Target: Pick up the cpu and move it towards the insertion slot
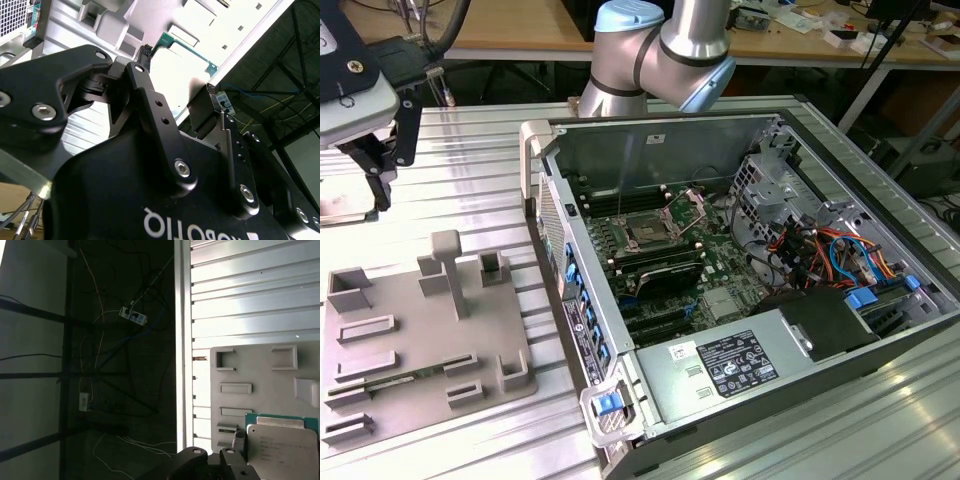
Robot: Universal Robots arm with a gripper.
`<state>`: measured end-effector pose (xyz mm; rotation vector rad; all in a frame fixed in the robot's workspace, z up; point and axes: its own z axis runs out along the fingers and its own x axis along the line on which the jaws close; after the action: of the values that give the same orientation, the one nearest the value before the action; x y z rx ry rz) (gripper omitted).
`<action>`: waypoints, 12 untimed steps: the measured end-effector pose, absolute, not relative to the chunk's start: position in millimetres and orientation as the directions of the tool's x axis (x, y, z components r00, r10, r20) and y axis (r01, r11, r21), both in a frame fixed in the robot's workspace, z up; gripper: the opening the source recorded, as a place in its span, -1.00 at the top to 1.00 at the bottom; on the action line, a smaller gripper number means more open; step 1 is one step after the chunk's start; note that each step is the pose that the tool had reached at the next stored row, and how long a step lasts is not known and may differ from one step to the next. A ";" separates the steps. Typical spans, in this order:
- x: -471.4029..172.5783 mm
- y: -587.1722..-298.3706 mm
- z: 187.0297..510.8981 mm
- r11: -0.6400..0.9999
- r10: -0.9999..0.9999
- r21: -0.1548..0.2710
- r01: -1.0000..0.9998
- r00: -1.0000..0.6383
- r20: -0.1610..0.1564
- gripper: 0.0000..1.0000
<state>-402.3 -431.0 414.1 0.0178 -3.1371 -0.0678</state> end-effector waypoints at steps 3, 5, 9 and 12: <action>-400.7 -431.0 414.0 0.999 -0.011 0.043 -0.011 -1.000 0.003 -0.09; -399.1 -431.0 414.0 0.999 -0.011 0.043 -0.011 -1.000 0.003 -0.09; -396.7 -431.0 414.1 0.999 -0.011 0.043 -0.011 -1.000 0.003 -0.09; -394.4 -431.0 414.0 0.999 -0.011 0.043 -0.011 -1.000 0.003 -0.09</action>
<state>-394.4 -431.0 414.0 0.0179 -3.1372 -0.0680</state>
